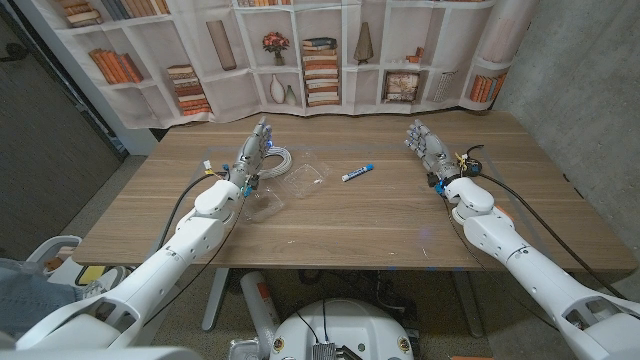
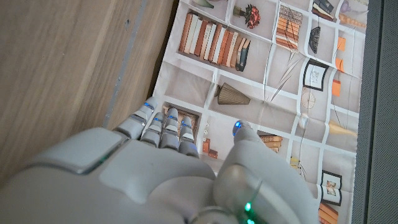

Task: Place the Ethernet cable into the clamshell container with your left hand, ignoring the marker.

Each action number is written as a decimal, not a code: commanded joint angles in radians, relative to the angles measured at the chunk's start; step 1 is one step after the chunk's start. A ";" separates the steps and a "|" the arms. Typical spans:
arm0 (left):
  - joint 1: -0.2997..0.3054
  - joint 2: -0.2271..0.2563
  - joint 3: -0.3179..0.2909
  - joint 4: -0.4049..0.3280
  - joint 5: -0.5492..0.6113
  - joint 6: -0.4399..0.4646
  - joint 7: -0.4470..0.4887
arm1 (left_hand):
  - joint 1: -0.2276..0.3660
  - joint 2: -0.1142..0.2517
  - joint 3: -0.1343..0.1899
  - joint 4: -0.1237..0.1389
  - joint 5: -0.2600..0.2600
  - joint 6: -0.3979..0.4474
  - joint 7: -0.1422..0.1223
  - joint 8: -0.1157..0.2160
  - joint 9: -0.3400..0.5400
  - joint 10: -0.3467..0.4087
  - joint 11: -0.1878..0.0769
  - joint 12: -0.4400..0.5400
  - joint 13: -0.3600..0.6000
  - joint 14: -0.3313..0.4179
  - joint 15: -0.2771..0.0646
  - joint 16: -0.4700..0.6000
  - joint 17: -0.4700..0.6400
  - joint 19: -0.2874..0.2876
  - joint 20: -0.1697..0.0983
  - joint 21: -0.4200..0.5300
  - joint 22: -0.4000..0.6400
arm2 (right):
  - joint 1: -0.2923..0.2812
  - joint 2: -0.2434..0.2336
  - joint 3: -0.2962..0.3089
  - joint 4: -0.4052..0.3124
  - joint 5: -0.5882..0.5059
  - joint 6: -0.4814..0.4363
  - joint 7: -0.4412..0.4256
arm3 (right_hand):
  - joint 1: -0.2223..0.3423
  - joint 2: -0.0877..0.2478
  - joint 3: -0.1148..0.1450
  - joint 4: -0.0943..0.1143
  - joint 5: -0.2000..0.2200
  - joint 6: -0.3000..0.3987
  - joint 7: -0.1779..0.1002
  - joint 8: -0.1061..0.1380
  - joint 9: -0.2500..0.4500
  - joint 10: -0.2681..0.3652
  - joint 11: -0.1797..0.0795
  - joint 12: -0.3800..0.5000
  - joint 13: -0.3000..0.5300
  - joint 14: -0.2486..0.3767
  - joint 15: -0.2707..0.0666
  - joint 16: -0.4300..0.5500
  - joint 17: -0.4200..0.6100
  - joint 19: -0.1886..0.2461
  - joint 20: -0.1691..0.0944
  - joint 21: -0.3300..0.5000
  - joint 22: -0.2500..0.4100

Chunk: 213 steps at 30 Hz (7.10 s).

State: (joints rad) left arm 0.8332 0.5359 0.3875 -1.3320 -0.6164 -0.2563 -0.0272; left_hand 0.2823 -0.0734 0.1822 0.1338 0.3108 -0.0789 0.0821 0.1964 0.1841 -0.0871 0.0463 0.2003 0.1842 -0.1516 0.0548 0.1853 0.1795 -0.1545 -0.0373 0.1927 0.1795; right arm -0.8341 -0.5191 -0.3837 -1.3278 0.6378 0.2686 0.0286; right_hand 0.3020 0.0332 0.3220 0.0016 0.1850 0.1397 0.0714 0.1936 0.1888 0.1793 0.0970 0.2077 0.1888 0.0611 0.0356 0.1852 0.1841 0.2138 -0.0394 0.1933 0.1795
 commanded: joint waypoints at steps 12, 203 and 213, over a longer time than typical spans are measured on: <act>0.019 0.074 0.015 -0.121 0.038 0.105 0.035 | 0.032 0.030 0.008 -0.013 0.025 0.076 0.010 0.026 0.004 0.087 -0.001 0.034 0.005 0.087 0.000 0.026 0.002 0.057 0.043 0.028 0.003 | -0.002 -0.003 -0.010 -0.023 -0.014 -0.008 -0.004 | 0.009 0.002 0.002 -0.004 0.005 0.009 0.002 0.005 0.003 0.011 0.000 0.008 0.002 0.012 -0.002 0.005 0.003 0.007 -0.014 0.008 0.004; 0.110 0.446 0.035 -0.511 0.947 0.585 0.352 | 0.439 0.063 0.096 -0.260 0.087 0.265 -0.073 0.017 0.009 0.293 -0.125 0.012 0.012 0.305 -0.101 0.003 0.000 0.260 0.005 0.013 -0.003 | -0.026 -0.037 0.040 -0.107 -0.023 0.029 -0.045 | -0.017 0.014 -0.036 -0.028 0.003 0.060 -0.005 0.010 0.002 0.067 0.000 0.022 0.001 0.063 -0.011 0.010 0.006 0.041 -0.014 0.016 0.006; 0.082 0.476 0.077 -0.569 1.050 0.698 0.295 | 0.526 0.038 0.105 -0.301 0.090 0.229 -0.098 0.005 0.011 0.264 -0.152 0.001 0.014 0.284 -0.114 -0.003 0.000 0.242 -0.004 0.003 -0.003 | -0.034 -0.032 0.050 -0.109 -0.027 0.046 -0.063 | -0.022 0.014 -0.039 -0.026 0.003 0.061 -0.004 0.009 0.002 0.067 0.000 0.021 0.001 0.063 -0.012 0.009 0.006 0.041 -0.013 0.015 0.006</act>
State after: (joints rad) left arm 0.9438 0.9816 0.4265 -1.8538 0.3365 0.3332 0.3297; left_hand 0.7868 -0.0329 0.2838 -0.1589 0.3960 0.1611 -0.0132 0.2044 0.1934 0.1825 -0.0958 0.2032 0.1933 0.1375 -0.0375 0.1836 0.1767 0.0953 -0.0376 0.2030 0.1772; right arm -0.8604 -0.5549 -0.3420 -1.4340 0.6171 0.3021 -0.0179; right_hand 0.2874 0.0502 0.2854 -0.0261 0.1848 0.1931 0.0643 0.2013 0.1881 0.2395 0.1000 0.2283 0.1863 0.1163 0.0231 0.1888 0.1887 0.2475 -0.0411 0.2010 0.1837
